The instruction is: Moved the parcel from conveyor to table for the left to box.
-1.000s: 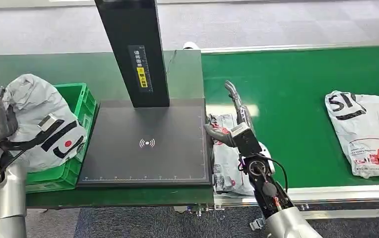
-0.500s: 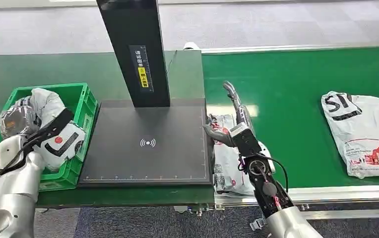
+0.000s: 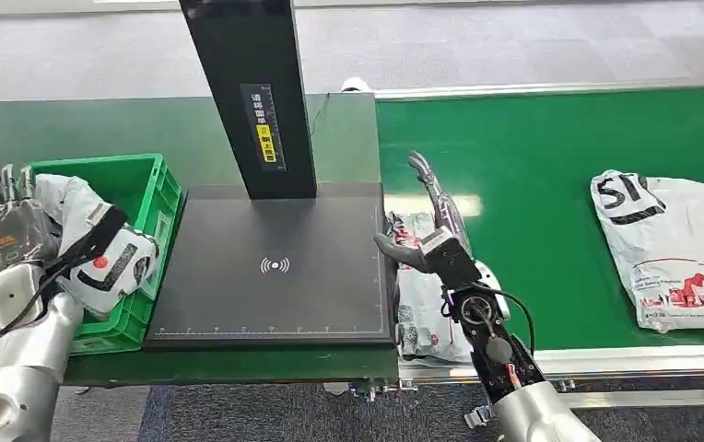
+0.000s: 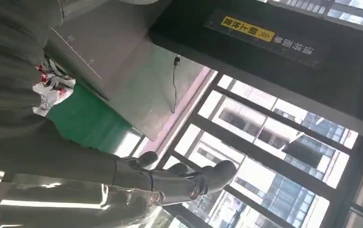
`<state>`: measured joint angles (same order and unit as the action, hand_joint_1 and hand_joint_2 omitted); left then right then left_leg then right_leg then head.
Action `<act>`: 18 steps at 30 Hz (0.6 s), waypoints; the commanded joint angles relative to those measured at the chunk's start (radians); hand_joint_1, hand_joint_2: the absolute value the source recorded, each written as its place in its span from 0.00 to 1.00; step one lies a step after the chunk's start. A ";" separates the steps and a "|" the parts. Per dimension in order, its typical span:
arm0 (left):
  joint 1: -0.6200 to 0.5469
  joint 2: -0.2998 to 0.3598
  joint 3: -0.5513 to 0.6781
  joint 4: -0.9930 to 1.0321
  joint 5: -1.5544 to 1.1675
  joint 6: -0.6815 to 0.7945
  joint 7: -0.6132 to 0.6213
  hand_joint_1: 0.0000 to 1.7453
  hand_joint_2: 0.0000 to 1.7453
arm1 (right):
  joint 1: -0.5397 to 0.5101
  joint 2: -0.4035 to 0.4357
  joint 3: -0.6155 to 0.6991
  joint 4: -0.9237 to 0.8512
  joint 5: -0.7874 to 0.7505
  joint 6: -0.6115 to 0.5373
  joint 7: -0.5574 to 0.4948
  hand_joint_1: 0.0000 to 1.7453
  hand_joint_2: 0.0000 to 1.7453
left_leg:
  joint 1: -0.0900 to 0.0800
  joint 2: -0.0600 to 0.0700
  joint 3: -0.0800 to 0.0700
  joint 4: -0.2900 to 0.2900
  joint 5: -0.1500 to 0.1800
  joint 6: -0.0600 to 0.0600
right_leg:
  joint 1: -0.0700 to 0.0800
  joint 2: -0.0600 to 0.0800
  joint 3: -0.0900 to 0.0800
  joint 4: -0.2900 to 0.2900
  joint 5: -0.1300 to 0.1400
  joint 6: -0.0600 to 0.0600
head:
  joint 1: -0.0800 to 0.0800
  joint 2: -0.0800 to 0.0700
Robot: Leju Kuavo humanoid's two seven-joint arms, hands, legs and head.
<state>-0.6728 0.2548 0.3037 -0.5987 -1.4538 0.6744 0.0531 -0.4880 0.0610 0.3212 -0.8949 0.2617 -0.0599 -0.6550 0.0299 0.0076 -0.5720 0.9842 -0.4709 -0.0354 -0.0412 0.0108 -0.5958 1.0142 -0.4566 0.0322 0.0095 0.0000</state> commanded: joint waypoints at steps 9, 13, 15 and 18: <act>0.109 -0.271 0.451 -0.896 0.211 0.024 -0.751 0.00 1.00 | -0.048 0.034 0.030 0.108 -0.028 -0.033 -0.021 0.00 1.00 | 0.001 0.004 -0.002 0.001 -0.001 0.002 | 0.002 0.002 -0.002 0.000 0.000 -0.003 | 0.000 0.000; 0.109 -0.271 0.451 -0.896 0.211 0.024 -0.751 0.00 1.00 | -0.048 0.034 0.030 0.108 -0.028 -0.033 -0.021 0.00 1.00 | 0.001 0.001 0.000 -0.001 0.000 0.003 | 0.002 -0.001 0.000 -0.001 0.000 -0.004 | 0.000 0.000; 0.118 -0.268 0.411 -0.958 0.253 0.024 -0.751 0.00 1.00 | -0.048 0.030 0.033 0.110 -0.033 -0.037 -0.025 0.00 1.00 | 0.002 0.002 0.001 -0.001 -0.001 0.003 | 0.003 0.001 0.000 -0.002 0.001 -0.004 | 0.000 0.000; 0.124 -0.274 0.363 -1.040 0.281 0.024 -0.751 0.00 1.00 | -0.052 0.028 0.037 0.121 -0.042 -0.044 -0.031 0.00 1.00 | 0.002 0.002 -0.001 0.001 -0.001 0.003 | 0.003 0.001 -0.001 -0.001 0.000 -0.003 | 0.000 0.000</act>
<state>-0.5514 0.0385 0.6970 -1.4600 -1.2229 0.6992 -0.6725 -0.4900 0.0946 0.3285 -0.8583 0.2320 -0.0935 -0.6783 0.0312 0.0106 -0.5730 0.9840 -0.4714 -0.0357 -0.0399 0.0130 -0.5976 1.0142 -0.4566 0.0319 0.0095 0.0000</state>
